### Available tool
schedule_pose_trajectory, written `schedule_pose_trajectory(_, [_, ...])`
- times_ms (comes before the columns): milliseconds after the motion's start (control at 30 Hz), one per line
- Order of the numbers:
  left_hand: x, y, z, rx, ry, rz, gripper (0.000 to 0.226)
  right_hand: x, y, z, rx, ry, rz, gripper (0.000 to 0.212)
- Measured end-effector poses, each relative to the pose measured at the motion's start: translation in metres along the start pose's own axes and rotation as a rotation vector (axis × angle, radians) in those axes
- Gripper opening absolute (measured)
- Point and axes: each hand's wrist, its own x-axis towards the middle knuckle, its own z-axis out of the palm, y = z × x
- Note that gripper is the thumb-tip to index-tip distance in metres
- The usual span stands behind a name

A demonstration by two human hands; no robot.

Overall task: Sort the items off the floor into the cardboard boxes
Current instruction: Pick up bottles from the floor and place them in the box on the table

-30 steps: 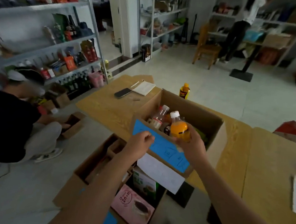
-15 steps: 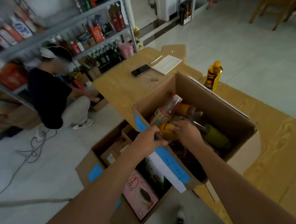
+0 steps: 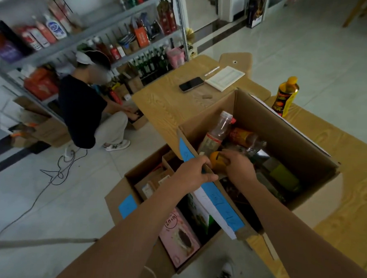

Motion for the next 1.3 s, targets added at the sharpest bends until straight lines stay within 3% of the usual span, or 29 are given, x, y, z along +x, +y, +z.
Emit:
schedule_pose_trajectory(100, [-0.008,-0.004,-0.008,0.000,-0.055,0.025,0.046,-0.001,-0.009,-0.007,-0.003,0.040,0.009,0.025])
schedule_pose_trajectory(167, [-0.019,-0.009,-0.015,-0.053,-0.032,0.033,0.053,-0.003,-0.020,-0.014,0.042,0.131,0.036,0.030])
schedule_pose_trajectory(367, [-0.068,-0.049,-0.046,-0.131,0.271,0.063,0.023,-0.021,-0.080,-0.036,0.164,0.298,-0.065,0.030])
schedule_pose_trajectory(567, [-0.159,-0.108,-0.078,-0.168,0.395,0.059,0.010,-0.074,-0.171,-0.005,0.228,0.250,-0.194,0.031])
schedule_pose_trajectory(700, [-0.240,-0.158,-0.100,-0.163,0.491,-0.006,0.020,-0.124,-0.242,0.043,0.215,0.160,-0.261,0.014])
schedule_pose_trajectory(833, [-0.323,-0.226,-0.114,-0.126,0.618,-0.106,0.037,-0.173,-0.318,0.105,0.130,0.090,-0.374,0.012])
schedule_pose_trajectory(1000, [-0.449,-0.326,-0.111,-0.031,0.827,-0.356,0.042,-0.238,-0.427,0.204,0.118,-0.084,-0.528,0.029])
schedule_pose_trajectory(1300, [-0.680,-0.449,-0.061,-0.391,1.142,-0.764,0.022,-0.389,-0.593,0.356,0.085,-0.255,-1.019,0.048])
